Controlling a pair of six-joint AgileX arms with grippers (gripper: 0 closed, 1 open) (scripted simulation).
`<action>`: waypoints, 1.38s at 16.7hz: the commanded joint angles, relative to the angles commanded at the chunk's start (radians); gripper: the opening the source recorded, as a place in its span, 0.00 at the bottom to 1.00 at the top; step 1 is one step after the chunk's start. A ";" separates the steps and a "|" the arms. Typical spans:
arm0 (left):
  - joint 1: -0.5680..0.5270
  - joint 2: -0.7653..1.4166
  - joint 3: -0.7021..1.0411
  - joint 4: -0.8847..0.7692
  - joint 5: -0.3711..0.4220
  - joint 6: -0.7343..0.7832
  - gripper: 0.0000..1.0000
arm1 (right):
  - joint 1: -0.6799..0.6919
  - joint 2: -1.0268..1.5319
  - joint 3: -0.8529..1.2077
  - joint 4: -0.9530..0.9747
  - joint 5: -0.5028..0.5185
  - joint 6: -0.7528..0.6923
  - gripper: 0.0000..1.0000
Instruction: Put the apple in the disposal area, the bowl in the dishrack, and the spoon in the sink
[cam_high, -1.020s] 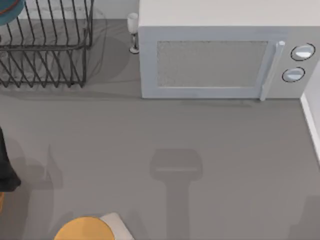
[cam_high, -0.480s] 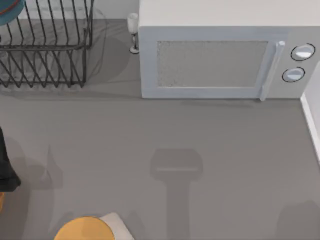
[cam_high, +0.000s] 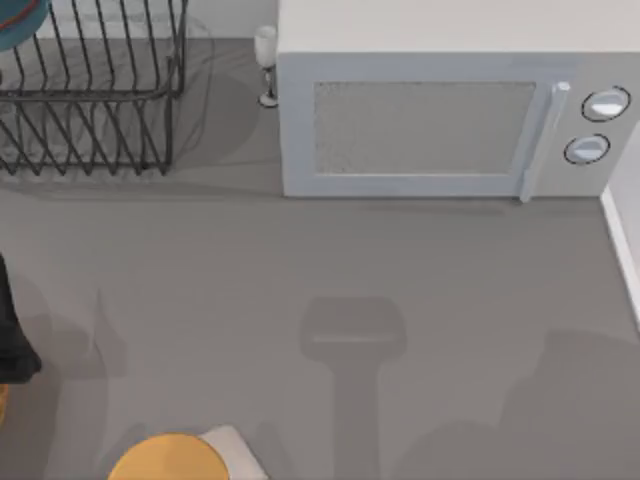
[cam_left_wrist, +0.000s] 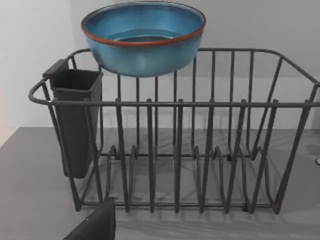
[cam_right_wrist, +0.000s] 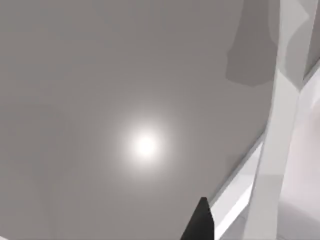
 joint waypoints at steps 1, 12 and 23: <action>0.000 0.000 0.000 0.000 0.000 0.000 1.00 | 0.013 0.061 0.083 -0.027 0.001 0.006 0.00; 0.000 0.000 0.000 0.000 0.000 0.000 1.00 | 0.193 0.854 1.250 -0.373 0.006 0.194 0.00; 0.000 0.000 0.000 0.000 0.000 0.000 1.00 | 0.280 1.156 1.688 -0.483 0.013 0.327 0.00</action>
